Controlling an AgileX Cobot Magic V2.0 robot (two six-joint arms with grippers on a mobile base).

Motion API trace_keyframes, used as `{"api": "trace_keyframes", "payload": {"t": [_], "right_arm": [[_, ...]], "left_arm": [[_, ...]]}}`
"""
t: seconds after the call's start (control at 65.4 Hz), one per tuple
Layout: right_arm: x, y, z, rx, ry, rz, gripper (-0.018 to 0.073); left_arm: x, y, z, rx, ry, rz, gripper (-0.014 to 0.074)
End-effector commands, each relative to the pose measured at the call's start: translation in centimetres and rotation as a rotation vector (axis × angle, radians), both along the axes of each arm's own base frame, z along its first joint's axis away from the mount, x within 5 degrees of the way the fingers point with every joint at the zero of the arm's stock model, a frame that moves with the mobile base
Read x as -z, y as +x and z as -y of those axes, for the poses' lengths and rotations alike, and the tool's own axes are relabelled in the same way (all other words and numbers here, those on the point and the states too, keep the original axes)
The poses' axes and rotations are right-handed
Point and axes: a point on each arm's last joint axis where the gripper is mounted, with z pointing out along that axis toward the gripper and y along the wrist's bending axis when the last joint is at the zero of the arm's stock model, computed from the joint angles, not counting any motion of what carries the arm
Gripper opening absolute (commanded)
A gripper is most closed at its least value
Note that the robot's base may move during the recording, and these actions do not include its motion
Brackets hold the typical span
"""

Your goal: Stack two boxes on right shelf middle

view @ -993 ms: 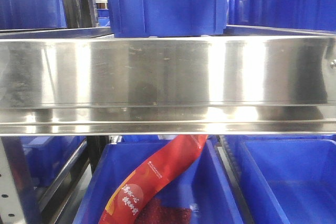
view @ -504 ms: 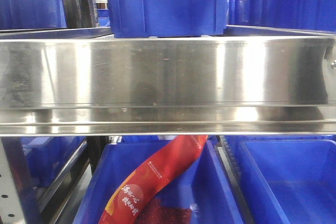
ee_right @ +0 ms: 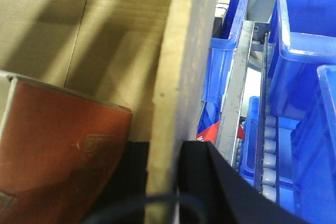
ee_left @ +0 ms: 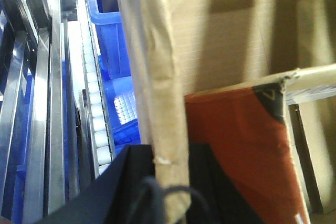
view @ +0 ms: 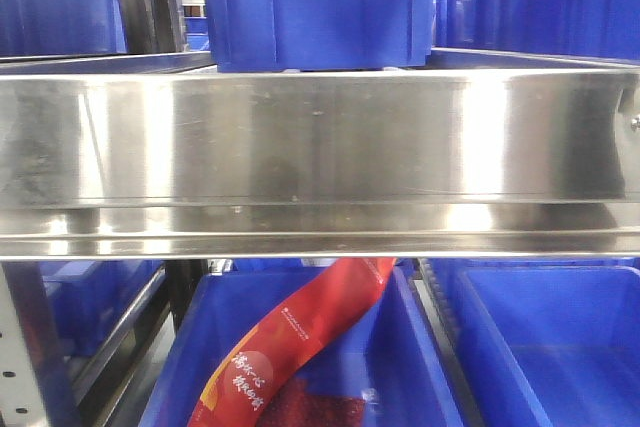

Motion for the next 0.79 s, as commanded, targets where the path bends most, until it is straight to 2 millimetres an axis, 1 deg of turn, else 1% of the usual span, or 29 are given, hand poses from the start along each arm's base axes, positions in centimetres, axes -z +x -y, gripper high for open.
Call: {"api": "trace_keyframes", "payload": {"t": [0.0,0.092,0.168,0.214,0.336,0.474,0.535,0.642,0.688,0.764,0.779], "right_arm": [[-1.2,-0.4,0.8,0.043,-0.020,0.086,-0.0153],[-0.8,-0.4,0.6,0.027,-0.010,0.049,-0.0153],[0.1,-0.1,0.4,0.014,-0.018,-0.011,-0.0153],[0.9,0.4,0.3,0.012,-0.029,-0.050,-0.0153],[3.7,2.4,-0.2,0.006,-0.061,-0.164,-0.0153],[6.2,4.4,-0.7,0.001,-0.084,-0.259,-0.0153],[7.3,5.3,-1.0,-0.003,-0.088,-0.292,-0.0153],[8.3,6.2,-1.3,-0.008,-0.087,-0.326,-0.0147],[8.5,6.3,-1.4,-0.010,-0.086,-0.333,-0.0122],[8.5,6.3,-1.4,-0.013,-0.080,-0.339,-0.0030],[8.5,6.3,-1.5,-0.014,-0.079,-0.339,0.0009]], "left_arm": [[-1.1,-0.4,-0.5,-0.020,0.006,0.077,-0.0111],[-0.5,-0.2,-0.4,-0.020,0.018,0.030,-0.0111],[0.8,0.5,-0.3,-0.019,0.041,-0.060,-0.0111],[1.5,1.1,-0.2,-0.022,0.054,-0.101,-0.0111],[3.4,3.3,0.1,-0.041,0.096,-0.152,-0.0111],[5.4,5.6,0.3,-0.066,0.150,-0.202,-0.0111],[6.1,6.3,0.2,-0.076,0.172,-0.217,-0.0111],[6.8,7.0,0.4,-0.076,0.179,-0.236,-0.0108],[6.9,7.1,0.5,-0.073,0.175,-0.241,-0.0090],[6.9,7.1,0.5,-0.070,0.171,-0.241,-0.0004],[6.9,7.1,0.5,-0.070,0.171,-0.241,0.0020]]}}
